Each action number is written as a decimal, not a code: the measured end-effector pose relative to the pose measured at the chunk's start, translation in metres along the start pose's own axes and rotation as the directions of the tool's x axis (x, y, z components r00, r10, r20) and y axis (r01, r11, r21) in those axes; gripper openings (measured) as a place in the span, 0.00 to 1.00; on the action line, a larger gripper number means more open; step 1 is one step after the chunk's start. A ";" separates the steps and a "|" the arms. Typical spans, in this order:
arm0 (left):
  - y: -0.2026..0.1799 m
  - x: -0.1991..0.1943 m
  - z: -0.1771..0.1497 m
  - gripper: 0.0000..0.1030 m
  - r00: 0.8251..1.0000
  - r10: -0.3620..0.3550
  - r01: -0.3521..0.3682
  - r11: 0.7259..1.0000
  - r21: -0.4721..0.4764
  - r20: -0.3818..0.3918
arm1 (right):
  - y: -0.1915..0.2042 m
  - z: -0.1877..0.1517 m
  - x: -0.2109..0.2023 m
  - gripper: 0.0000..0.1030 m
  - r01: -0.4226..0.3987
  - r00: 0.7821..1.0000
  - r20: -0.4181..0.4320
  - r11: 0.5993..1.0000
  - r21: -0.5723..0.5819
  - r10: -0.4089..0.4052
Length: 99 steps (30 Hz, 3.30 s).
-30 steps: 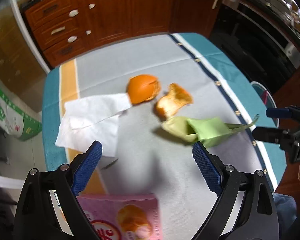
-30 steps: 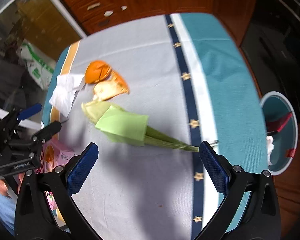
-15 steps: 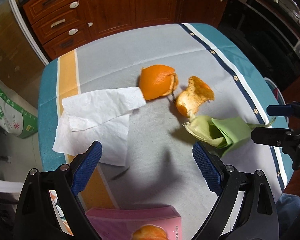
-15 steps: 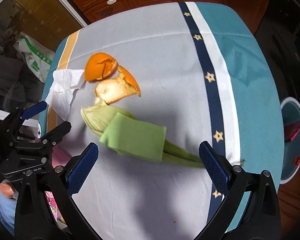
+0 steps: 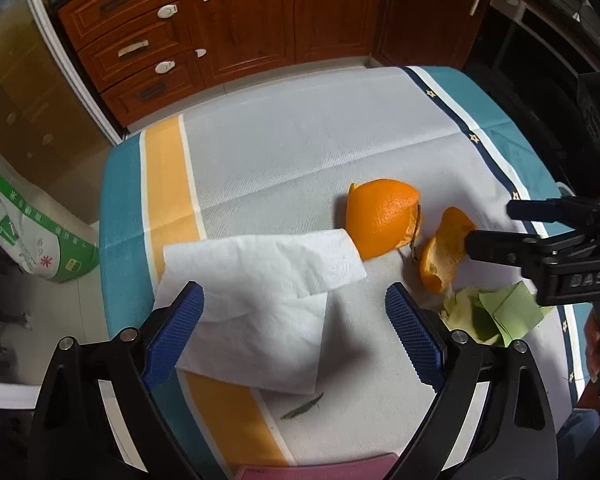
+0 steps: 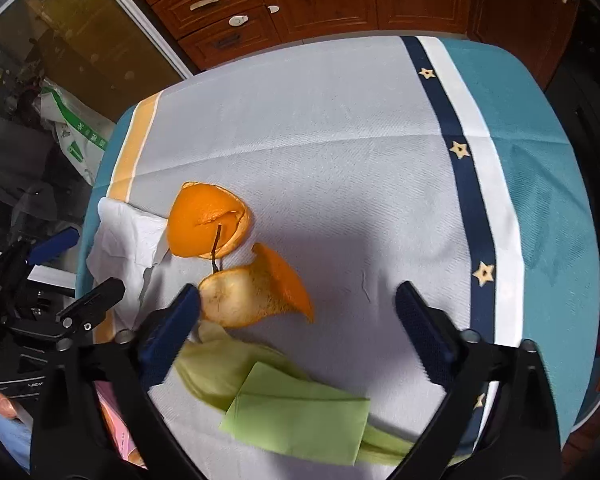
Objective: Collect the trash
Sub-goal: 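Grasp the pale orange peel piece with the right tool, then grasp the white paper towel with the left tool while right lifts the peel, then carry the paper towel and orange peel over the teal bin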
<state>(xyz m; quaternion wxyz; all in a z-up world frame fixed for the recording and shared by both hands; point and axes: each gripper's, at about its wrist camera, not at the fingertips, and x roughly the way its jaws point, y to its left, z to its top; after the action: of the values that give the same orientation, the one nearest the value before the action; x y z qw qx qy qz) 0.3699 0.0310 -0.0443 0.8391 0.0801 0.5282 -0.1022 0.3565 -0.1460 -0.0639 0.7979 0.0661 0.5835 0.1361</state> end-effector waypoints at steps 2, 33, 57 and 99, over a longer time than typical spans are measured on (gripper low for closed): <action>-0.002 0.004 0.004 0.90 1.000 0.002 -0.002 1.000 0.014 0.000 | 0.002 0.002 0.007 0.56 -0.010 1.000 -0.017 1.000 0.000 0.010; 0.027 0.041 -0.003 0.90 0.993 0.077 -0.081 0.996 -0.048 -0.086 | -0.033 -0.002 0.007 0.06 -0.020 0.999 0.035 0.998 0.064 0.018; 0.016 -0.013 -0.010 0.02 0.999 0.051 -0.051 0.997 -0.049 -0.004 | -0.042 -0.010 -0.028 0.07 -0.059 0.994 0.093 0.994 0.090 0.051; -0.489 -0.016 0.008 0.02 0.960 -0.257 0.277 0.794 0.541 -0.115 | -0.373 -0.211 -0.187 0.07 -0.062 0.941 0.310 0.829 0.555 -0.138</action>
<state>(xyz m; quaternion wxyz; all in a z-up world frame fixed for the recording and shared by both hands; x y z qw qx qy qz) 0.2451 -0.4417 -0.0397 0.7477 0.2451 0.4970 -0.3658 0.1557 -0.5687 -0.0569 0.8341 0.3062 0.4536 -0.0694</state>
